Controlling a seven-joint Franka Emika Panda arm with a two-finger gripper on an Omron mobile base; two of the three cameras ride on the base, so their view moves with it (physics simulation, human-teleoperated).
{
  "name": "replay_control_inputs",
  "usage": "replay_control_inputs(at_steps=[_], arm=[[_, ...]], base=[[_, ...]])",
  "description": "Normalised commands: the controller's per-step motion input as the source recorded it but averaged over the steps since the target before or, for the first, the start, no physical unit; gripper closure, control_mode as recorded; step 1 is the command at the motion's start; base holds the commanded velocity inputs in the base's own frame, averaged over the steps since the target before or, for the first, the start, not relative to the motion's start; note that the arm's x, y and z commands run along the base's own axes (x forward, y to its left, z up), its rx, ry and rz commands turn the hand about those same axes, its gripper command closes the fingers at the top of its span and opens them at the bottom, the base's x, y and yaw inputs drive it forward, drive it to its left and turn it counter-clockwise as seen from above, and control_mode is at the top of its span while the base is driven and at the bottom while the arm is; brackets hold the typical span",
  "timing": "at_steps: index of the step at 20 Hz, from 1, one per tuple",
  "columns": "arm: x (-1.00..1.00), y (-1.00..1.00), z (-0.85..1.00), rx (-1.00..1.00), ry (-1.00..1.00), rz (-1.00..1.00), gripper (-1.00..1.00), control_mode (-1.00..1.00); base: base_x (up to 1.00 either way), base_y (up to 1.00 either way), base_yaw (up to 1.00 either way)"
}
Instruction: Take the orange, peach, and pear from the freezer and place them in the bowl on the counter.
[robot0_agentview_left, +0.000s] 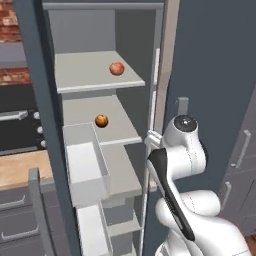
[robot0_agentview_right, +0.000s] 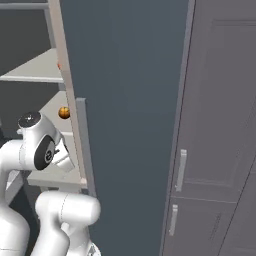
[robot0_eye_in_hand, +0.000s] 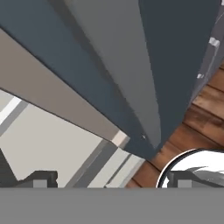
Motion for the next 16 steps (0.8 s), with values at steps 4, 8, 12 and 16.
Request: replay_control_inputs(at_steps=[4,8,12,16], arm=[[0.00,0.00,0.00,0.00,0.00,0.00,-1.00,1.00],[0.00,0.00,0.00,0.00,0.00,0.00,-1.00,1.00],[0.00,0.00,0.00,0.00,0.00,0.00,-1.00,1.00],[0.00,0.00,0.00,0.00,0.00,0.00,-1.00,1.00]], base=[[0.50,0.23,0.06],[0.03,0.61,0.08],[0.00,0.00,0.00],[0.27,0.11,0.00]])
